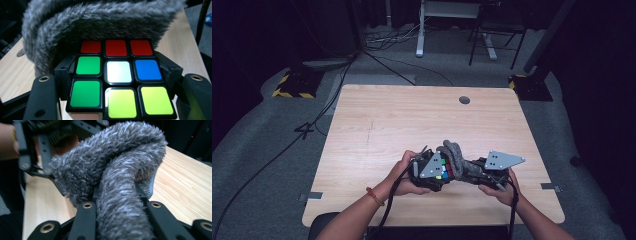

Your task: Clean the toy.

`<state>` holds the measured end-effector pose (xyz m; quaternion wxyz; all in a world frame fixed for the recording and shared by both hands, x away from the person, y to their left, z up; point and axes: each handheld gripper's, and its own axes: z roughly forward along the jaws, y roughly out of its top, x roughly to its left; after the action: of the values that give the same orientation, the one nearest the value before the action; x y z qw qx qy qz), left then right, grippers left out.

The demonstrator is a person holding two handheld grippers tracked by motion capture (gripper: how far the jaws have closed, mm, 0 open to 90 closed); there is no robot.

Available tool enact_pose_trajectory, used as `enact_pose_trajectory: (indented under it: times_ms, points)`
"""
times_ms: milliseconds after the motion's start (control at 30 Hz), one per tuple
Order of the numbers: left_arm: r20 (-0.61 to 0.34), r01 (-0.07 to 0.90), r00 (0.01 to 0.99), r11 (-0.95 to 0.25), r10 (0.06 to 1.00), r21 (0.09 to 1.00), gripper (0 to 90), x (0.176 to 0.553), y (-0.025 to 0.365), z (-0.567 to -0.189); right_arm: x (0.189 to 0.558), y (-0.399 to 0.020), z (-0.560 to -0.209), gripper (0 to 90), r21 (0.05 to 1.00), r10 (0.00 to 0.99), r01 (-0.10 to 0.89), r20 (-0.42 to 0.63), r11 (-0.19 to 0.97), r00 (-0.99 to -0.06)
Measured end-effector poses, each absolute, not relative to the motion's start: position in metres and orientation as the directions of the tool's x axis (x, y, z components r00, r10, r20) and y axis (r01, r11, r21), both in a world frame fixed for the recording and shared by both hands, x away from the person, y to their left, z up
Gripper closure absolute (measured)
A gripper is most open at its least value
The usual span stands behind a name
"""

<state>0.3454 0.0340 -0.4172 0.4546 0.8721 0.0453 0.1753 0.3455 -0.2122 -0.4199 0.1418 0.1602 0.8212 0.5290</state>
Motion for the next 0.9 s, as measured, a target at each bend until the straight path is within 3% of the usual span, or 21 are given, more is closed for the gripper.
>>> enact_pose_trajectory:
  times_ms: [200,567,767,900]
  points:
    - [0.268,-0.104,0.94,-0.569,0.212,0.815,33.2,0.343,0.036,-0.413,0.357,-0.208,-0.441,72.2,0.869,0.418,0.177,-0.036,0.461,-0.908]
    - [0.252,-0.061,0.938,-0.603,0.238,0.795,33.1,0.348,0.031,-0.422,0.34,-0.206,-0.421,72.7,0.916,0.448,0.083,-0.111,0.392,-0.887]
    - [0.267,-0.073,0.944,-0.667,0.193,0.741,33.3,0.346,0.017,-0.434,0.331,-0.198,-0.411,72.2,0.921,0.409,0.025,-0.148,0.388,-0.9]
    - [0.256,-0.065,0.944,-0.642,0.209,0.764,33.4,0.347,0.023,-0.428,0.337,-0.205,-0.411,71.8,0.928,0.441,0.044,-0.135,0.371,-0.887]
